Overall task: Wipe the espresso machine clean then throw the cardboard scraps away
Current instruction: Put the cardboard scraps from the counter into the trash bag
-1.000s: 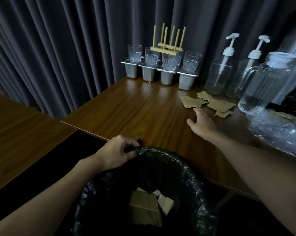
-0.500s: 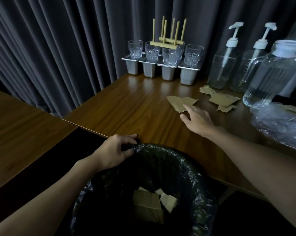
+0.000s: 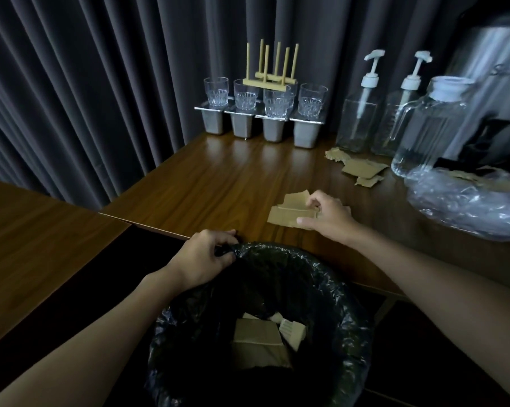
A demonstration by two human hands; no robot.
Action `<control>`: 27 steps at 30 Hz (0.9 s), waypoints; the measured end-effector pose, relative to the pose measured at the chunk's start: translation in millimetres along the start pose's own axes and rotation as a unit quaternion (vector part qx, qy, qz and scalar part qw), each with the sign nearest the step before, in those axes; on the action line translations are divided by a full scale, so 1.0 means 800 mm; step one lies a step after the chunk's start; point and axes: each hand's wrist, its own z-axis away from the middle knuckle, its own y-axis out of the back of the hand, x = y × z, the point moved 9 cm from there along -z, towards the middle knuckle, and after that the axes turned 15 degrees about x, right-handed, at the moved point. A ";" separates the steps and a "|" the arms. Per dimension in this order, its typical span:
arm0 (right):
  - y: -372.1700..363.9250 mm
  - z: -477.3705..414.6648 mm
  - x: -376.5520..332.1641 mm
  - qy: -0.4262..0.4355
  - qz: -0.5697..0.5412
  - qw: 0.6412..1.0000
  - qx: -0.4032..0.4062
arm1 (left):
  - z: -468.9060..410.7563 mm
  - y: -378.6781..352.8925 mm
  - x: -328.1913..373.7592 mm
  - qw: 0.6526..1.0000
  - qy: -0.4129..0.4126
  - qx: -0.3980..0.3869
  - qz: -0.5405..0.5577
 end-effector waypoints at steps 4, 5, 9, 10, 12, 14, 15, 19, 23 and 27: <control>0.002 0.012 -0.001 -0.094 -0.112 0.988 -0.043 | -0.001 -0.002 -0.003 1.000 -0.001 -0.007 0.003; 0.005 0.015 -0.001 -0.107 -0.123 0.985 -0.047 | -0.001 -0.002 -0.002 1.000 -0.003 -0.011 0.008; 0.020 0.022 0.010 -0.171 -0.154 0.973 -0.009 | -0.002 0.000 0.005 0.999 -0.012 -0.041 0.032; 0.025 0.023 0.013 -0.189 -0.174 0.967 0.003 | -0.002 -0.001 0.008 0.998 -0.016 -0.049 0.035; 0.036 0.025 0.011 -0.212 -0.239 0.947 0.021 | -0.002 0.001 0.013 0.998 -0.025 -0.057 0.032; 0.050 0.029 -0.008 -0.228 -0.336 0.914 0.008 | -0.003 0.003 0.017 0.997 -0.031 -0.064 0.028; 0.055 0.032 -0.020 -0.227 -0.375 0.899 -0.009 | -0.003 0.004 0.019 0.997 -0.035 -0.069 0.028; 0.055 0.055 -0.076 -0.159 -0.406 0.884 -0.170 | -0.009 0.007 0.024 0.996 -0.048 -0.075 0.021; 0.051 0.045 -0.050 -0.128 -0.310 0.933 -0.133 | -0.013 0.007 0.027 0.995 -0.047 -0.086 0.019; 0.075 0.019 0.025 -0.119 -0.134 0.983 0.038 | -0.014 0.004 0.035 0.995 -0.044 -0.081 0.025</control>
